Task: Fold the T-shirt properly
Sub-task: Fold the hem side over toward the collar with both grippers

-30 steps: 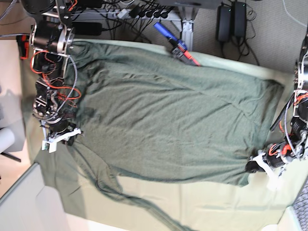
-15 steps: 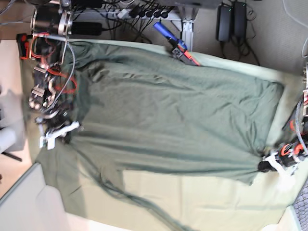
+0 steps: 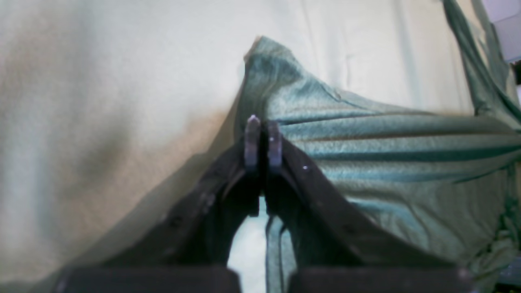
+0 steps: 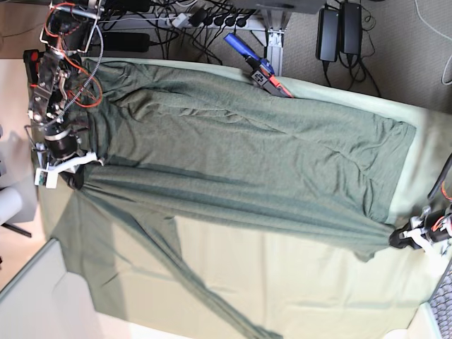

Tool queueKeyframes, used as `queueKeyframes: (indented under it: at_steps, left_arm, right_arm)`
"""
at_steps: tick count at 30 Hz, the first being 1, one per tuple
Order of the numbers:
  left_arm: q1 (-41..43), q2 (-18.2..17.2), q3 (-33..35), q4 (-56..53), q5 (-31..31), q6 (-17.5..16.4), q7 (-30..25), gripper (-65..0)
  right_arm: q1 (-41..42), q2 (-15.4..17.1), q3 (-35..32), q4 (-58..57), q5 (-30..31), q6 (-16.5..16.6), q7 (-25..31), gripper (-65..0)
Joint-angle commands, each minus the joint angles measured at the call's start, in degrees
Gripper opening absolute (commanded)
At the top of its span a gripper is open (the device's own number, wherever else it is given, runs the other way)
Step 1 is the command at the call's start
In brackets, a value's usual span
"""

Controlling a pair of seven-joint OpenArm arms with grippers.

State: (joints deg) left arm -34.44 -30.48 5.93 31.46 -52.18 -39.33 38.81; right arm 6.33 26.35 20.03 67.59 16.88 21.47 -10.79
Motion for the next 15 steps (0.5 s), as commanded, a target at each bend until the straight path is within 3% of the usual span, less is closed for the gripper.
queueKeyframes:
  at_steps: [1,6,15]
  left_arm:
    - [-1.3,-1.2,-0.2,0.9,-1.1,-0.7,-0.8,-65.0]
    - [2.0,-1.7,-0.2,4.3,-2.4,-0.7,1.4,-65.0]
    - [12.5,-3.8,-0.2,23.2,-1.2,-0.7,1.5,-65.0]
  right_arm:
    - [0.2,1.6,1.0,1.7,0.3,-0.2,1.5,-65.0]
    - [-3.9,1.5,1.1,4.4,0.2,-0.2,1.5,-65.0]
    - [-5.9,1.4,3.7,5.0,0.3,-0.2,1.5,-65.0]
